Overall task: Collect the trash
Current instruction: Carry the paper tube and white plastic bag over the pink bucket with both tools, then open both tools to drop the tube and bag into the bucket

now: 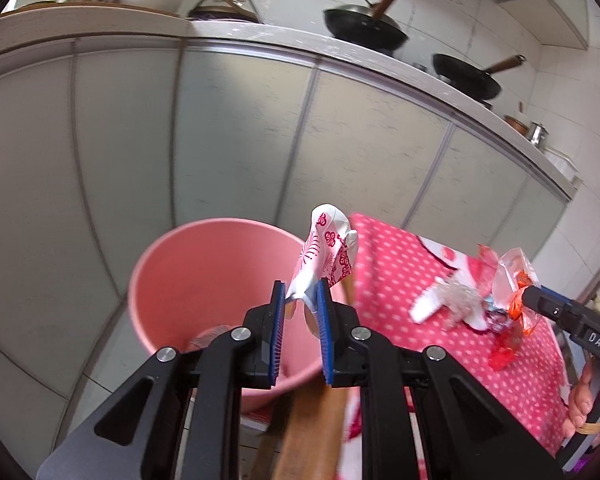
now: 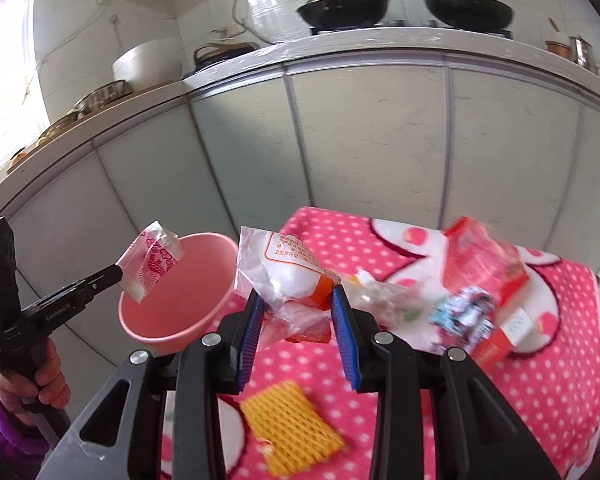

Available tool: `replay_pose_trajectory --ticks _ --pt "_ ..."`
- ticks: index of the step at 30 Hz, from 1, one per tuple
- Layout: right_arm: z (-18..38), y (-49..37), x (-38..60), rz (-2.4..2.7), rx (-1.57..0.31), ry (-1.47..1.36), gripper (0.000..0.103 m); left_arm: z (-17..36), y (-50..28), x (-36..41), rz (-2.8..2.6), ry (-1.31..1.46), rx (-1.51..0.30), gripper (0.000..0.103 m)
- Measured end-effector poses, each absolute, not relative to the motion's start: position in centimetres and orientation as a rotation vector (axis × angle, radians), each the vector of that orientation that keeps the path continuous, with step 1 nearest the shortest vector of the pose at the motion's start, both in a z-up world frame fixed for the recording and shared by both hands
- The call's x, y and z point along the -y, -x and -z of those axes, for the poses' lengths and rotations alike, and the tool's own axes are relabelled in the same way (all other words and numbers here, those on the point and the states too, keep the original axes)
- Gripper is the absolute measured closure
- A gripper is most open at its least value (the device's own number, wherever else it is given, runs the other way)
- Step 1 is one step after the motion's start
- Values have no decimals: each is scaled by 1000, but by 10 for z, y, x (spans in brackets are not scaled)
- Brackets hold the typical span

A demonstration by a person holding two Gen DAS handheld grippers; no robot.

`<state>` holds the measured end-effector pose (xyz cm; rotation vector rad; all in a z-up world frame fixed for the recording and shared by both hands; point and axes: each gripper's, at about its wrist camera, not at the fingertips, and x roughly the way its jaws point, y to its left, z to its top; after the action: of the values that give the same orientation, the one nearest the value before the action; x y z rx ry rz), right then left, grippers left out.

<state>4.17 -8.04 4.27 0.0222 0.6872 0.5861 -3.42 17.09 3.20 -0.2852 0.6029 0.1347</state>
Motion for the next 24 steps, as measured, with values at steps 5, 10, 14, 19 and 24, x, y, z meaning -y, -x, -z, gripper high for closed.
replay_pose_trajectory --ticks 5,10,14,19,24 --pt "-44 -49 27 -671 -690 50 69 -23 36 -192 -187 304 -611 88" --pt "-30 -59 -27 -741 -751 101 69 -12 38 -202 -222 295 -628 88" --pt "-15 -64 -59 -776 -811 116 69 1 36 -211 -240 312 -668 88" --pt "3 -69 -92 -796 -855 170 68 15 34 -219 -257 330 -705 88" --pt "11 -71 -109 -806 -863 182 65 21 37 -224 -265 344 -702 87"
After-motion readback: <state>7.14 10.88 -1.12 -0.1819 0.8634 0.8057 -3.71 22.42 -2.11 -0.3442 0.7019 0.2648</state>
